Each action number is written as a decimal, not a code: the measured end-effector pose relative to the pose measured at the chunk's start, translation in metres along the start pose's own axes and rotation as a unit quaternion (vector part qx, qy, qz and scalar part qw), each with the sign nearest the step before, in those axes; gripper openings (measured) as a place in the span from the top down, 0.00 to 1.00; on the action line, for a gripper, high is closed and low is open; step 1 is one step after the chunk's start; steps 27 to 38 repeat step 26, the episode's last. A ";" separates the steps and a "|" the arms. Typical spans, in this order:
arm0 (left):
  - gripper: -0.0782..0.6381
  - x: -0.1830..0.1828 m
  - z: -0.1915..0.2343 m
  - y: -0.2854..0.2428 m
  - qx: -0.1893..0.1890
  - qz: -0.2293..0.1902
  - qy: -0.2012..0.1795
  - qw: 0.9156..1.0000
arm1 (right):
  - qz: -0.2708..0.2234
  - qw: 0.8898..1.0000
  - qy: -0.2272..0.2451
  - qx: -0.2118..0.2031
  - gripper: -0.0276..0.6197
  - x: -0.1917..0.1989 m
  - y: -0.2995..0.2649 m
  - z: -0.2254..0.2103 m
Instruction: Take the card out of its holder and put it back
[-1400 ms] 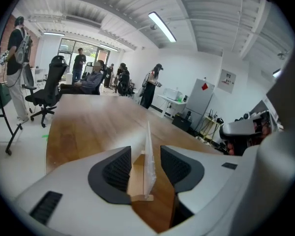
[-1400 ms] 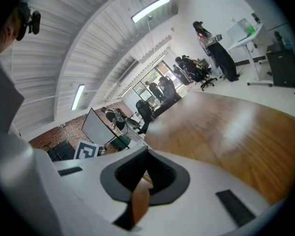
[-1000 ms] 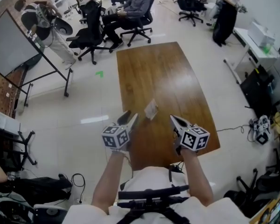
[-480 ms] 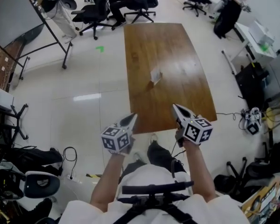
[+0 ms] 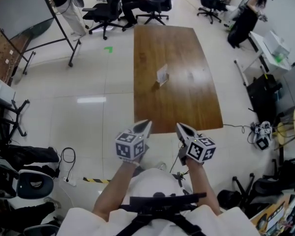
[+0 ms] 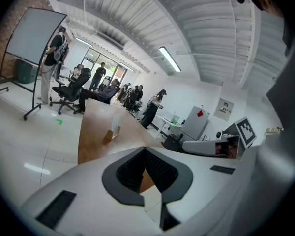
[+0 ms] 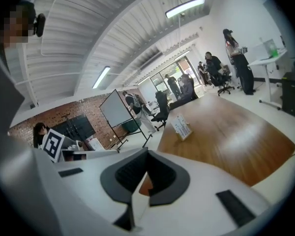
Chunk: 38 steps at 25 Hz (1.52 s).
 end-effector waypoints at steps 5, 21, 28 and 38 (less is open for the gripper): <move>0.88 -0.006 -0.017 0.001 -0.002 -0.012 -0.008 1.000 | -0.008 1.000 0.028 -0.008 0.96 -0.007 0.006 0.005; 0.88 0.008 -0.038 0.001 -0.033 -0.026 -0.010 0.999 | -0.020 0.999 0.038 -0.034 0.95 -0.018 0.026 -0.002; 0.88 0.008 -0.042 -0.001 -0.044 -0.023 -0.012 0.999 | -0.019 0.999 0.036 -0.036 0.96 -0.016 0.031 -0.006; 0.88 0.008 -0.042 -0.001 -0.044 -0.023 -0.012 0.999 | -0.019 0.999 0.036 -0.036 0.96 -0.016 0.031 -0.006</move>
Point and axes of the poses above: the fingertips, and each gripper's own axes: y backward along the fingers, z to its left, x out of its underside, the point moved 2 cm from there along y, backward along the fingers, and after that the axes turned 10 degrees about -x, right-handed, at the moved point
